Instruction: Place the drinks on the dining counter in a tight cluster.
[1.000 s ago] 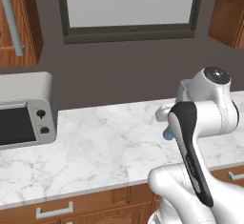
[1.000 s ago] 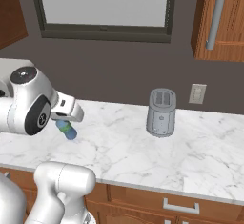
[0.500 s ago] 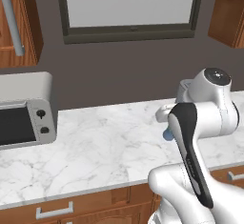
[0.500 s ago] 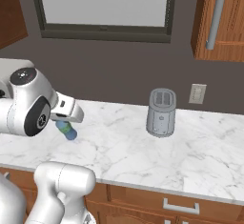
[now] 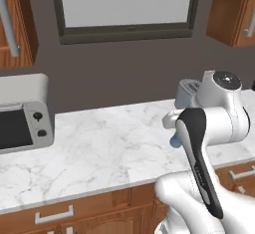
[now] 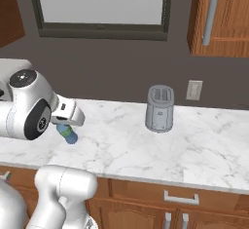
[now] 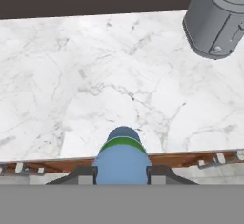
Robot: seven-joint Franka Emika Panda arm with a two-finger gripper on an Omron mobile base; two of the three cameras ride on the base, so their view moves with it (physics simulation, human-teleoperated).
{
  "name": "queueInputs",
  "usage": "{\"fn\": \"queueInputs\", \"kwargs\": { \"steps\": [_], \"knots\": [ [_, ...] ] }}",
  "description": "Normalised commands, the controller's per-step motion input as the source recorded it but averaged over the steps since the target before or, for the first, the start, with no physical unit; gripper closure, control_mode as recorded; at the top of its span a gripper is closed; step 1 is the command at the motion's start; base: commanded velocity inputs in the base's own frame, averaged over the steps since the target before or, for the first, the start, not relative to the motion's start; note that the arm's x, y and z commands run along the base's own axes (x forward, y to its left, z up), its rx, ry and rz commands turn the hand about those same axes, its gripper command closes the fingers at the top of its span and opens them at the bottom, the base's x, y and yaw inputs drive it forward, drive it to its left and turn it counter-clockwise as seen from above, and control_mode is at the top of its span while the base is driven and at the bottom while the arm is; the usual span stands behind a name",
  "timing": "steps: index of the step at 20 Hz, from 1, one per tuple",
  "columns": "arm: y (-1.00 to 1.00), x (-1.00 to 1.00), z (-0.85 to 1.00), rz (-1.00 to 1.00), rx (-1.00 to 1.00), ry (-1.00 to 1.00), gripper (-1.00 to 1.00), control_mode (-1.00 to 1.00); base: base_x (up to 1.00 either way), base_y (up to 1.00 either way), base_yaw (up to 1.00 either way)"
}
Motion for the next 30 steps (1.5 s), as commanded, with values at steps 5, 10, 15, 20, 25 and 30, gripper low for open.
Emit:
{"fn": "queueInputs", "kwargs": {
  "steps": [5,10,15,20,25,30],
  "knots": [
    [0.00,0.00,0.00,0.00,0.00,0.00,1.00,1.00,-0.64,0.00,-0.38],
    [0.00,0.00,0.00,0.00,0.00,0.00,1.00,1.00,-0.52,0.00,-0.43],
    [0.00,0.00,0.00,0.00,0.00,0.00,1.00,1.00,-0.34,0.00,-0.61],
    [0.00,0.00,0.00,0.00,0.00,0.00,1.00,1.00,-0.20,0.07,-0.87],
    [0.00,0.00,0.00,0.00,0.00,0.00,1.00,1.00,-0.07,0.08,-0.92],
    [0.00,0.00,0.00,0.00,0.00,0.00,1.00,1.00,-0.05,0.12,-0.93]
  ]
}}
